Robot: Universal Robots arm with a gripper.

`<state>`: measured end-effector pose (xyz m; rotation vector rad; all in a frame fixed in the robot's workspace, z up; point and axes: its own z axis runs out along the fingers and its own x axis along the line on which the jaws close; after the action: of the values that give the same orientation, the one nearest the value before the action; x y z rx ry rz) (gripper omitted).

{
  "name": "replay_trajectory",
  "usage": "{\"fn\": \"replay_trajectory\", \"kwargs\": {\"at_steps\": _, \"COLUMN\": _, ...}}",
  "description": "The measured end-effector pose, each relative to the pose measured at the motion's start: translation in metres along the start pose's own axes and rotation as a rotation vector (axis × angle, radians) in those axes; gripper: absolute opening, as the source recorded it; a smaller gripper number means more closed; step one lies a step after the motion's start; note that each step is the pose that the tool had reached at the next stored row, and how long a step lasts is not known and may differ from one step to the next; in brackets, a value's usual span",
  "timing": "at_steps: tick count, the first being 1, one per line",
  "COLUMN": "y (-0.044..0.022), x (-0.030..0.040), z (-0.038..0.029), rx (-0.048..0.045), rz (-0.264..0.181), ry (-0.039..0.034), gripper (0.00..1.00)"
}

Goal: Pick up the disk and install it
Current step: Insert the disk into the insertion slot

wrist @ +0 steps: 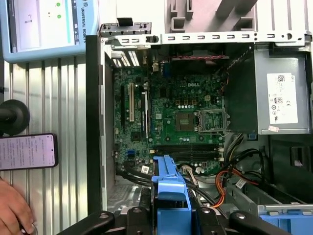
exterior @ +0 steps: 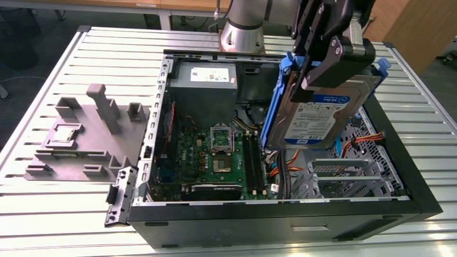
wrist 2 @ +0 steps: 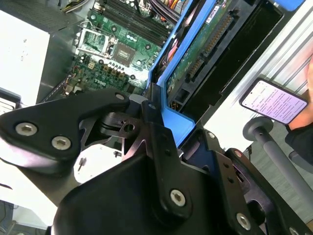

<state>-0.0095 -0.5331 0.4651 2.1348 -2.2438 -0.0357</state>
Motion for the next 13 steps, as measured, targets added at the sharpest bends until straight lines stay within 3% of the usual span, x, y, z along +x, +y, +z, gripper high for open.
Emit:
{"fn": "replay_trajectory", "kwargs": {"at_steps": 7, "y": -0.0051, "x": 0.0082, "z": 0.0007, "rx": 0.0000, "rz": 0.000, "ry": 0.0001, "gripper": 0.36}}
{"fn": "replay_trajectory", "kwargs": {"at_steps": 13, "y": -0.0152, "x": 0.0120, "z": 0.0013, "rx": 0.0000, "rz": 0.000, "ry": 0.0001, "gripper": 0.36}}
